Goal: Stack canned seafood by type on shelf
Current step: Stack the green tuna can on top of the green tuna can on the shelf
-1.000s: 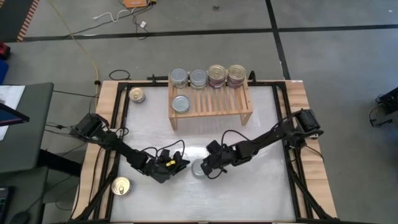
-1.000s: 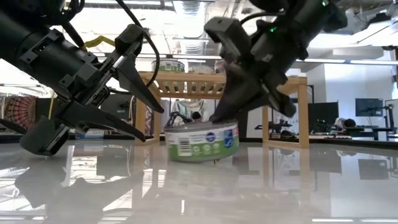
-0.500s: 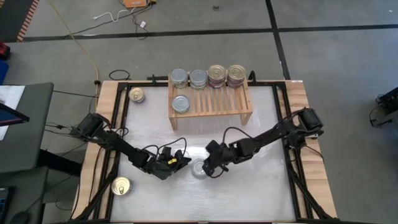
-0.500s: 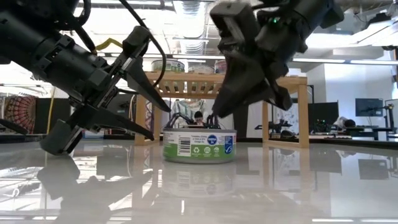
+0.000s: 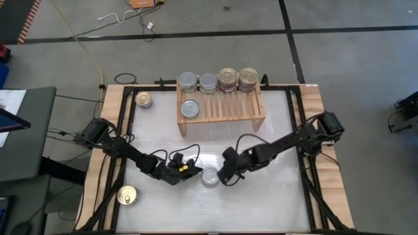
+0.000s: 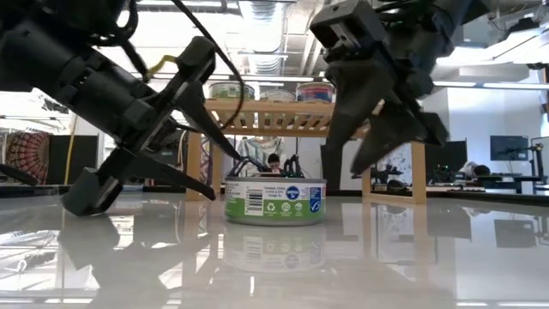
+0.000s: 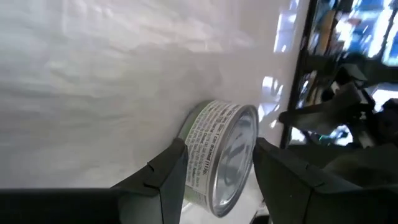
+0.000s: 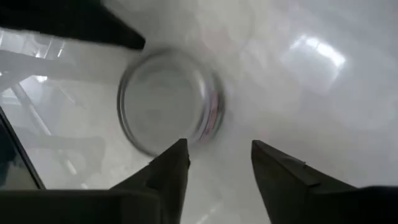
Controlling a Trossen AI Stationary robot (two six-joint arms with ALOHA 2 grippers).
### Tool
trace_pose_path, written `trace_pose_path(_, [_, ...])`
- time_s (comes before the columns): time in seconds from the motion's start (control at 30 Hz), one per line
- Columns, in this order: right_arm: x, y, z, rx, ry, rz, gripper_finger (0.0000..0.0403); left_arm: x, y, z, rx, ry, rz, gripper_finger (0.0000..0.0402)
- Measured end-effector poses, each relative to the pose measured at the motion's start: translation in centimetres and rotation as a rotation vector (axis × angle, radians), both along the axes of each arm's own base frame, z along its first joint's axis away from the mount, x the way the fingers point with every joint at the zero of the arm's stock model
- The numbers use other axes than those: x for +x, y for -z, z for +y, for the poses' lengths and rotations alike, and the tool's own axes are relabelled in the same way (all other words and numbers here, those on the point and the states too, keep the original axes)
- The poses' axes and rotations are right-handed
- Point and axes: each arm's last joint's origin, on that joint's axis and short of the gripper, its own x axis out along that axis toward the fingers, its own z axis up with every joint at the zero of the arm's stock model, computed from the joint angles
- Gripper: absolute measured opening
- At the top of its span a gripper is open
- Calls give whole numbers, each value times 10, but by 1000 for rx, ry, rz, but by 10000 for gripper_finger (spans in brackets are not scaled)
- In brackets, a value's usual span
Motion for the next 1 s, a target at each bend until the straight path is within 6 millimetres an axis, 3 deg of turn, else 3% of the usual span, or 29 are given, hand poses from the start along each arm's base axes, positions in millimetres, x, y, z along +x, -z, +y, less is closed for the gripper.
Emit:
trace_pose_path(0.23, [-3,6,18,37,128,-17,234,12,-2,18,48,188,26,172])
trace_pose_path(0.53, [-2,4,21,18,238,-75,203,17,-2,30,65,314,40,172])
trace_pose_path(0.77, [5,1,13,-54,124,-116,176,19,-4,36,80,343,41,172])
trace_pose_path(1.0, [8,3,-1,-101,-3,-79,151,2,-28,37,180,242,108,172])
